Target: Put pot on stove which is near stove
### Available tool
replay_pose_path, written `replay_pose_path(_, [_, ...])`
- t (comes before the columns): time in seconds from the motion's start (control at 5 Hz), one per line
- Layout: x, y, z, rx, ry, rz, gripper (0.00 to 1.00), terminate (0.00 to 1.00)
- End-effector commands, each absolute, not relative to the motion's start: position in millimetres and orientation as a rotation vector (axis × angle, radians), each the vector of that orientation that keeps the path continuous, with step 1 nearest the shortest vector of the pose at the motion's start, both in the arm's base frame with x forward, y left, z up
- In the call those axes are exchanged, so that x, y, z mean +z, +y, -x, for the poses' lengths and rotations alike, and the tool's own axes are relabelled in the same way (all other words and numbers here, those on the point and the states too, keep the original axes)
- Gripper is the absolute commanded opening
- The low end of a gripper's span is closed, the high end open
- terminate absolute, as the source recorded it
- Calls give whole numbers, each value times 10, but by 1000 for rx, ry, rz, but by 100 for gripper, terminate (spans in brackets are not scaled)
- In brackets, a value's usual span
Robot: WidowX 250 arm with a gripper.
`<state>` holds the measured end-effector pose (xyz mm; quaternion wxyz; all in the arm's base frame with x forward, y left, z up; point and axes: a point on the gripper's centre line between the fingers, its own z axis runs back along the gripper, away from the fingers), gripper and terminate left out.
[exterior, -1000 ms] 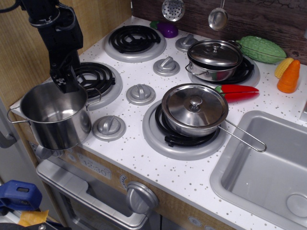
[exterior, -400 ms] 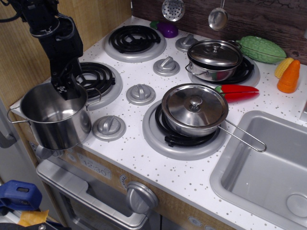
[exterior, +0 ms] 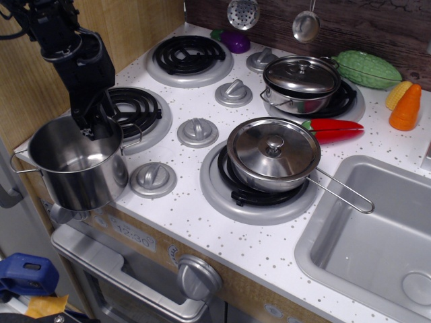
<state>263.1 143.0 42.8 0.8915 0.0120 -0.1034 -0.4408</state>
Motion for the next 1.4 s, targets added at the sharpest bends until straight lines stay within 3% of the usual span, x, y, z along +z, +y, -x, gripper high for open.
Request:
replay_pose_path(0.0, [480, 1535, -2644, -894, -243, -44, 0, 0])
replay_pose_path(0.4, [562, 1514, -2666, -906, -250, -72, 0, 0])
replay_pose_path(1.2, [1071, 1545, -2844, -1006, -335, -217, 0, 0])
